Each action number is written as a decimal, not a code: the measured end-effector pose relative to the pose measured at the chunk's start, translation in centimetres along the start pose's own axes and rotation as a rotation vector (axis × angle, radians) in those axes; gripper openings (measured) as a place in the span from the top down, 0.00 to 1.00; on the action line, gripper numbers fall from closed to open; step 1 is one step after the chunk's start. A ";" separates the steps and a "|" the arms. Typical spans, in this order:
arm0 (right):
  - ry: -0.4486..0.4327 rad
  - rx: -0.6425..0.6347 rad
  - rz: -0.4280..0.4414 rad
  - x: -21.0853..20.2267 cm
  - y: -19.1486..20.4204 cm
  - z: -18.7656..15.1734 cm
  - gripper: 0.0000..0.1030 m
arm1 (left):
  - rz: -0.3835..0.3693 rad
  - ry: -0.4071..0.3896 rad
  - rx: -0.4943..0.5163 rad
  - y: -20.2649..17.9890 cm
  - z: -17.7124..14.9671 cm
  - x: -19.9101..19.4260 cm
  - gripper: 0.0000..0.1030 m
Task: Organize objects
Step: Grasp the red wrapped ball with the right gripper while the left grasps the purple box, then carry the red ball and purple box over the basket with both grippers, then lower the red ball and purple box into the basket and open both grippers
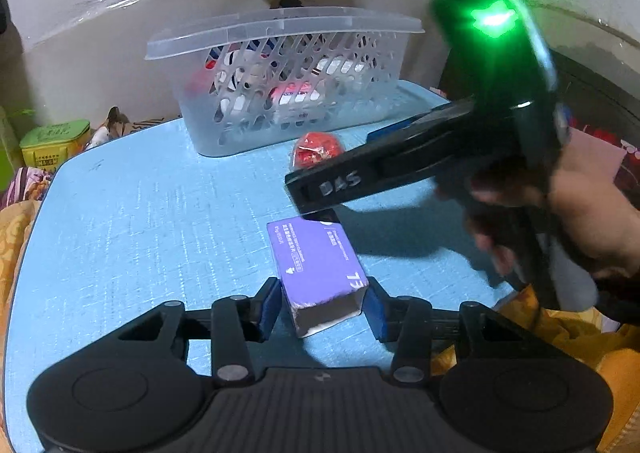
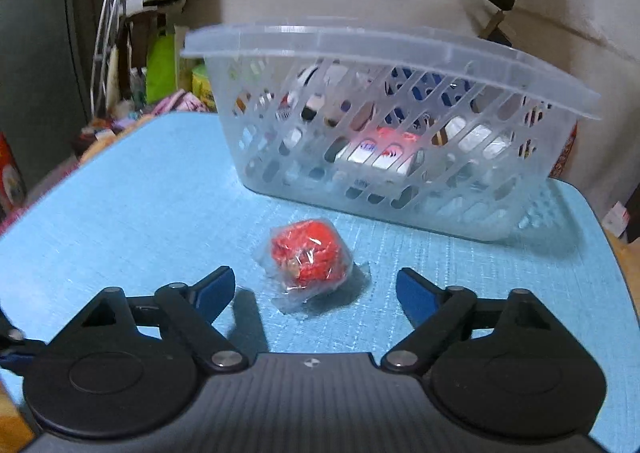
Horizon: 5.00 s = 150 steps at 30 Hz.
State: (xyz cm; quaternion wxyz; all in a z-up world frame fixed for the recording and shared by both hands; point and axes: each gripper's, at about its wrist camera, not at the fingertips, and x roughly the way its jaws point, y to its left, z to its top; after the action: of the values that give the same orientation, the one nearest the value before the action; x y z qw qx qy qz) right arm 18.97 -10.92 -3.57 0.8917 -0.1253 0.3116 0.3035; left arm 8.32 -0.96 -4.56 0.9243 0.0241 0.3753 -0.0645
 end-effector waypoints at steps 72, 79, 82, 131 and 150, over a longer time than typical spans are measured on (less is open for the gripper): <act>-0.249 0.079 -0.039 -14.1 -5.2 -4.3 0.51 | 0.038 -0.256 -0.014 1.4 3.8 -3.1 0.53; -0.276 0.093 -0.031 -14.7 -5.2 -4.1 0.51 | 0.032 -0.266 -0.037 1.9 3.6 -3.6 0.53; -0.283 0.102 -0.053 -15.0 -5.4 -3.8 0.51 | 0.036 -0.278 -0.035 1.9 3.8 -3.8 0.53; -0.253 0.136 -0.078 -5.1 -9.8 10.9 0.51 | 0.086 -0.352 -0.216 8.8 21.3 3.1 0.54; -0.320 0.160 -0.070 -4.1 -10.4 11.0 0.00 | 0.107 -0.322 -0.179 8.6 21.7 5.9 0.20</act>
State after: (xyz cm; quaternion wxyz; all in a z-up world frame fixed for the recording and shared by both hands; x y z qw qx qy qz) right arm 28.18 -16.45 7.88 0.9470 -0.0149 0.1844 0.2625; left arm 28.72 4.88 6.83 0.9730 -0.0487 0.2250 0.0155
